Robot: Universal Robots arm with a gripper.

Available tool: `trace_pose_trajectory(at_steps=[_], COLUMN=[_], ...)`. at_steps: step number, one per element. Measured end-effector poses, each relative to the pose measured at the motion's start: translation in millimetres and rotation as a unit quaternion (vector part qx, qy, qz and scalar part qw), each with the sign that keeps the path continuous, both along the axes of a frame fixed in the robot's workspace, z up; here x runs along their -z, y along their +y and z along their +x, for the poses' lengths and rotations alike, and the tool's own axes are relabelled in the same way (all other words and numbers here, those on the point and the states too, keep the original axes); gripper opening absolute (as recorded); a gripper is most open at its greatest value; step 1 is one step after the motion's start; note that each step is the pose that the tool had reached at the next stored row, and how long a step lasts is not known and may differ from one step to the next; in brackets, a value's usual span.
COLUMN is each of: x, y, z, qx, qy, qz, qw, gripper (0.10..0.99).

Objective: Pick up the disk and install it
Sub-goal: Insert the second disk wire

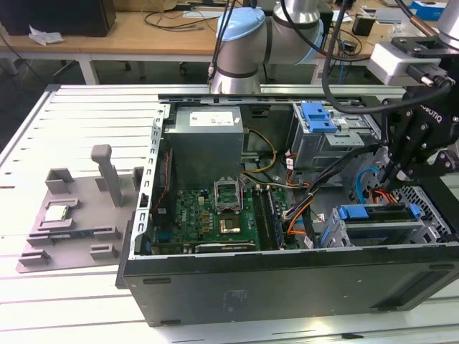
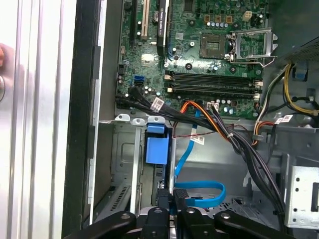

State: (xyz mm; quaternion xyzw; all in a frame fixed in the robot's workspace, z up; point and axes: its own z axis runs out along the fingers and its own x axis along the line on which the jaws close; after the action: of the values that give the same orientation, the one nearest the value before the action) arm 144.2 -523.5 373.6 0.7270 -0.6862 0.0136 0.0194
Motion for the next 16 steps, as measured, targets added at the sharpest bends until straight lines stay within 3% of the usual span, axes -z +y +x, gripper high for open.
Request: trace_pose_trajectory(at_steps=[4,7,16], x=[9.6,16.7,22.3], y=[-6.1,-6.0,-6.7], z=[0.0,0.0,0.1], qx=[0.000,0.000,0.000], qy=[0.0000,0.0000,0.0000], qz=[-0.0002,-0.0001,-0.0038], qw=[1.0000,1.0000,1.0000], gripper=[0.161,0.161,0.161])
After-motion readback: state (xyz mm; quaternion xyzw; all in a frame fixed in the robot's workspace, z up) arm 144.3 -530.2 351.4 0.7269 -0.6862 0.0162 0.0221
